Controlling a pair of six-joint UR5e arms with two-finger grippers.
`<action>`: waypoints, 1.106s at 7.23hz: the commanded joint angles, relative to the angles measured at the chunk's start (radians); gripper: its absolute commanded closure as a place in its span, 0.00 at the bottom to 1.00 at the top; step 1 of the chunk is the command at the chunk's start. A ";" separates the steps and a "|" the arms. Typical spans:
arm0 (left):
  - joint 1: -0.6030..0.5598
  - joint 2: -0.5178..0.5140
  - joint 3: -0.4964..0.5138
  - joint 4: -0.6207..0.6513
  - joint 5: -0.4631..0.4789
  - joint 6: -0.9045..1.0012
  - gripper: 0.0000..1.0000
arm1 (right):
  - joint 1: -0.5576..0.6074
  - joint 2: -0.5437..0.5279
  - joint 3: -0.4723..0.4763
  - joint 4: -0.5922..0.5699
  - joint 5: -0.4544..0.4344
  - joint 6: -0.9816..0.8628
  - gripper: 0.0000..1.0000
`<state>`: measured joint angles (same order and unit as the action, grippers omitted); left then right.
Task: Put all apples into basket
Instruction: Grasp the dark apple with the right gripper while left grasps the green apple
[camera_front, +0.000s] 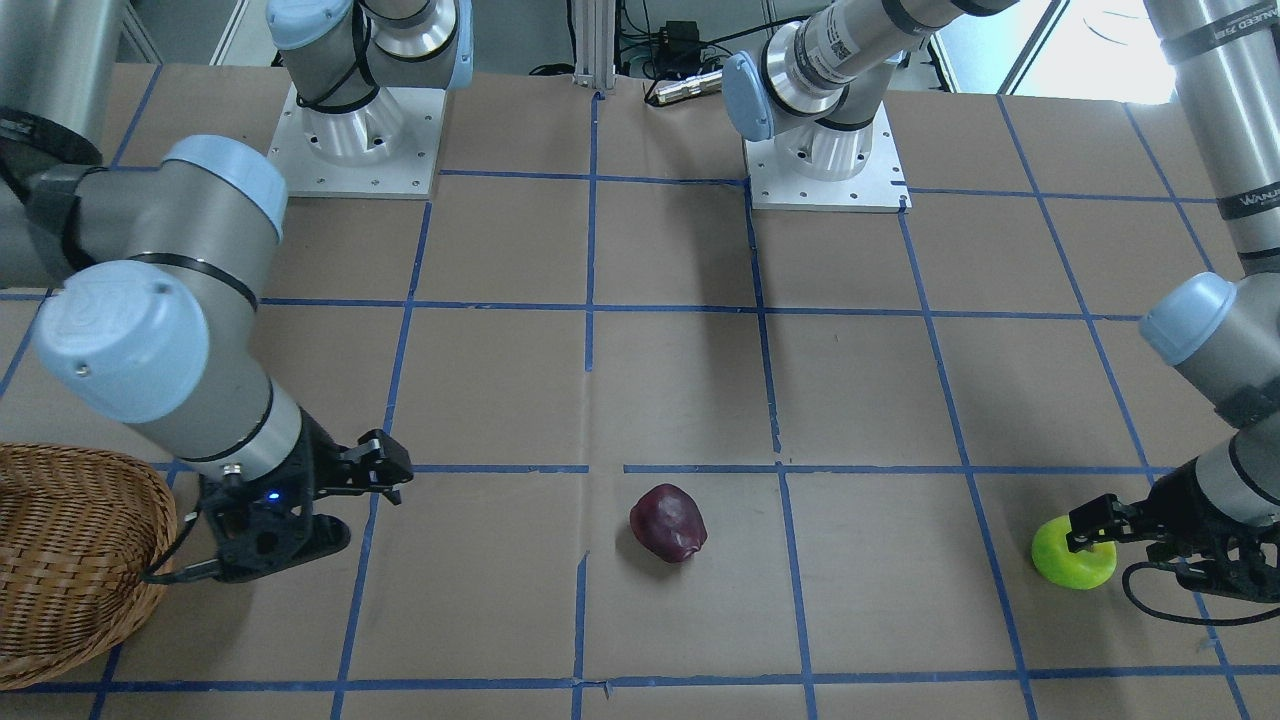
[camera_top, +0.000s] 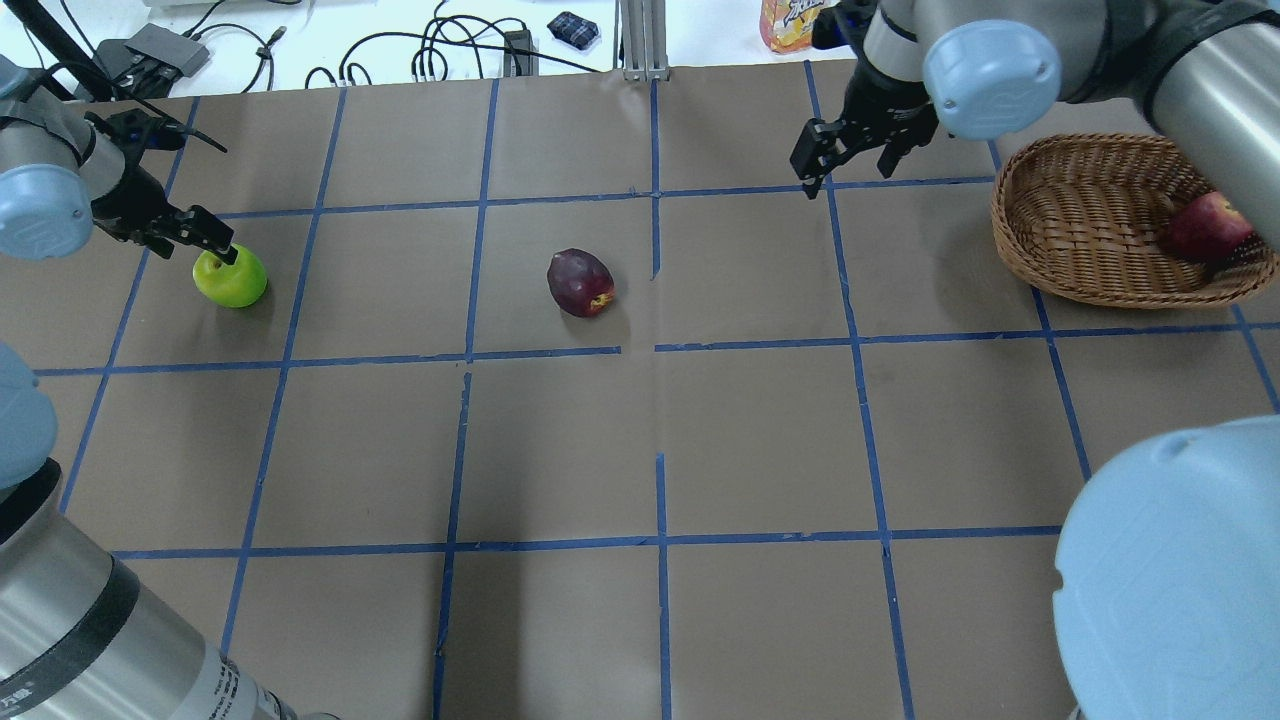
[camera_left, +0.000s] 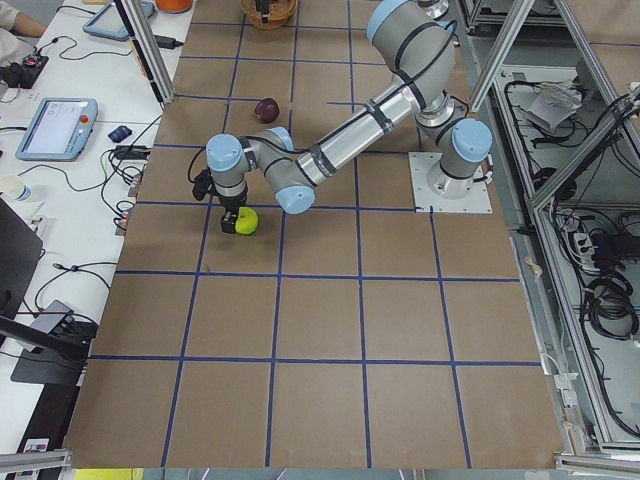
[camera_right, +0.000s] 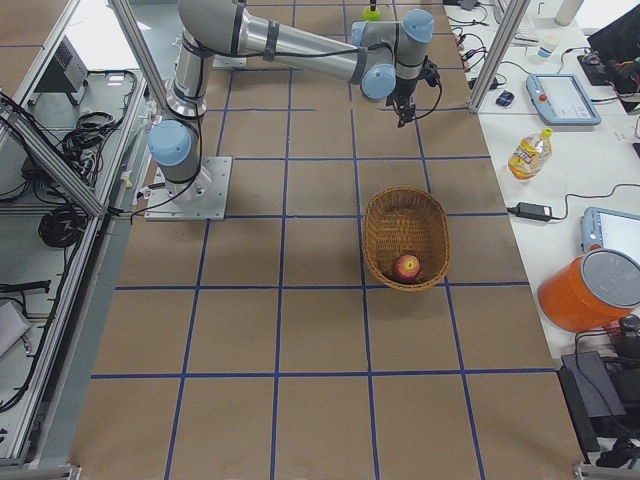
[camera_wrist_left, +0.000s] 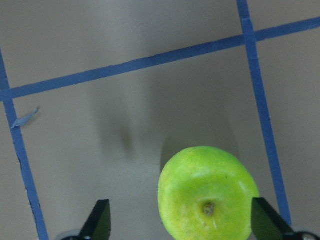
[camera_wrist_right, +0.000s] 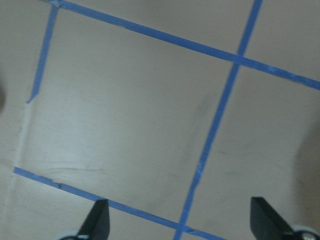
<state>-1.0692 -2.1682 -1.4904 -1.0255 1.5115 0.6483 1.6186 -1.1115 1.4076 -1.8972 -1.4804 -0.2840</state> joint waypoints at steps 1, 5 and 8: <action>-0.006 -0.016 -0.021 -0.004 0.000 -0.097 0.00 | 0.149 0.073 -0.013 -0.116 0.026 0.099 0.00; -0.008 -0.019 0.009 -0.031 0.016 -0.096 0.00 | 0.263 0.174 -0.064 -0.172 0.118 0.204 0.00; -0.011 -0.045 0.062 -0.114 0.038 -0.102 0.00 | 0.297 0.220 -0.064 -0.245 0.187 0.306 0.00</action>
<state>-1.0792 -2.1974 -1.4429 -1.1153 1.5444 0.5497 1.9017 -0.9135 1.3439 -2.0965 -1.3289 -0.0359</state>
